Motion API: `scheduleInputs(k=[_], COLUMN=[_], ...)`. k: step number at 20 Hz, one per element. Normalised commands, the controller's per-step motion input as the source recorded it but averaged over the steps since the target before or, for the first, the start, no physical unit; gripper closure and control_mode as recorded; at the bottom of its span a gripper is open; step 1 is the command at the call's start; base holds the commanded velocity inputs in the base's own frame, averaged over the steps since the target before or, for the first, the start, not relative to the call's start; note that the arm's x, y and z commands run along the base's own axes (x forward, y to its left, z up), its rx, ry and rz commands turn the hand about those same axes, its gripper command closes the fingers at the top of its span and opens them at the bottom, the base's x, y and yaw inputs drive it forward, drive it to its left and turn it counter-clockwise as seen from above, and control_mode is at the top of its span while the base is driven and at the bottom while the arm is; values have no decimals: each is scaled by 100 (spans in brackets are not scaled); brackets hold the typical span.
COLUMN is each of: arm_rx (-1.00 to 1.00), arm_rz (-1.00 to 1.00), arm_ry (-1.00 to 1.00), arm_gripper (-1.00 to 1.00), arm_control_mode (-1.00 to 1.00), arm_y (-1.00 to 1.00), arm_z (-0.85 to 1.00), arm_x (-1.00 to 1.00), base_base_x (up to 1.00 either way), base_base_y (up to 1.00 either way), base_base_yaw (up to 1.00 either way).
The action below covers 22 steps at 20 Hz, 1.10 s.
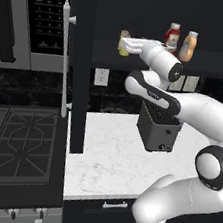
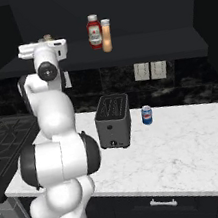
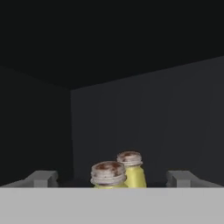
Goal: Put the shaker and condiment bottle from the counter next to their counterparts in the cabinet.
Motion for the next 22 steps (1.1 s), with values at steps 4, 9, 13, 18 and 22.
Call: scheduleInputs(k=[4, 9, 13, 18, 22], arm_rx=[0, 0, 0, 0, 0], arm_rz=[-3, -8, -11, -9, -8], arm_ry=[5, 6, 0, 0, 7], arm_gripper=[-100, -100, -100, -100, -100], arm_control_mode=[-100, -100, -100, -100, -100], arm_y=[0, -2, -15, -4, 0], arm_z=[38, 13, 0, 0, 0], arm_x=[-38, -60, -86, -83, -65], base_base_x=[0, 0, 0, 0, 0], base_base_y=[0, 0, 0, 0, 0], base_base_yaw=[0, 0, 0, 0, 0])
